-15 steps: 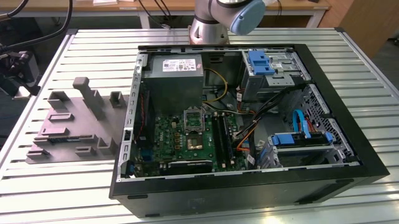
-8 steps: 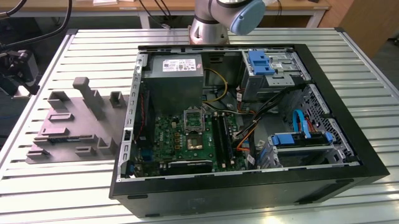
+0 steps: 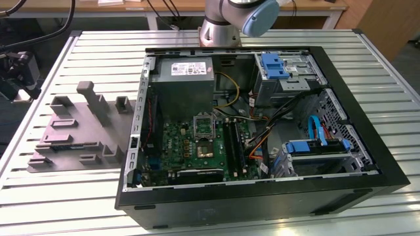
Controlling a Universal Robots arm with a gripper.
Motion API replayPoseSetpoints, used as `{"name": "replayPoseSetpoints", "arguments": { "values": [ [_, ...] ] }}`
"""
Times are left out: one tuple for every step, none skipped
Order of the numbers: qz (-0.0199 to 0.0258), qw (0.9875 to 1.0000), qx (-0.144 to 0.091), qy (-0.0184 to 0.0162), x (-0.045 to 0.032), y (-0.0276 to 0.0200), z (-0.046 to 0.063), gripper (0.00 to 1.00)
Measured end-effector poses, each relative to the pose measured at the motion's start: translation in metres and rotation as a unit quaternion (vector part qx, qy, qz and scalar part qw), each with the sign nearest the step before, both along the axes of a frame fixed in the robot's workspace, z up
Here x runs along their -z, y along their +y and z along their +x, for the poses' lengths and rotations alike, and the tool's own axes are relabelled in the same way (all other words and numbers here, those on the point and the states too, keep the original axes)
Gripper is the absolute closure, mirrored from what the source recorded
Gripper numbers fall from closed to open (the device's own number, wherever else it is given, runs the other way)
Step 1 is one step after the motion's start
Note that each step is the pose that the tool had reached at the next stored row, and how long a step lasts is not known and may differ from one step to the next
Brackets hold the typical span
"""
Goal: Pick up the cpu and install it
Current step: 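Pick up the cpu and move it towards the insertion slot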
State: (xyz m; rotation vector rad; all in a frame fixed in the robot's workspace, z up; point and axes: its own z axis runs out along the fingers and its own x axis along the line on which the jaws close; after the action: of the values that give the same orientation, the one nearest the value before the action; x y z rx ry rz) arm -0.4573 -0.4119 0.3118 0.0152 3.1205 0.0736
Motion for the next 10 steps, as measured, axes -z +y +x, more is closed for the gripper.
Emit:
{"name": "replayPoseSetpoints", "arguments": {
  "values": [
    [0.0000,1.0000,0.000,0.0000,-0.0003,0.0000,0.0000,0.53],
    [0.0000,1.0000,0.000,0.0000,-0.0006,0.0000,0.0000,0.53],
    [0.0000,1.0000,0.000,0.0000,-0.0009,0.0000,0.0000,0.53],
    [0.0000,1.0000,0.000,0.0000,-0.0011,0.0000,0.0000,0.53],
    [0.0000,1.0000,0.000,0.0000,-0.0015,0.0000,0.0000,0.53],
    [0.0000,1.0000,0.000,0.0000,-0.0018,0.0000,0.0000,0.53],
    [0.0000,1.0000,0.000,0.0000,-0.0020,0.0000,0.0000,0.53],
    [0.0000,1.0000,0.000,0.0000,-0.0023,0.0000,0.0000,0.53],
    [0.0000,1.0000,0.000,0.0000,-0.0025,0.0000,0.0000,0.53],
    [0.0000,1.0000,0.000,0.0000,-0.0028,0.0000,0.0000,0.53]
  ]
}}
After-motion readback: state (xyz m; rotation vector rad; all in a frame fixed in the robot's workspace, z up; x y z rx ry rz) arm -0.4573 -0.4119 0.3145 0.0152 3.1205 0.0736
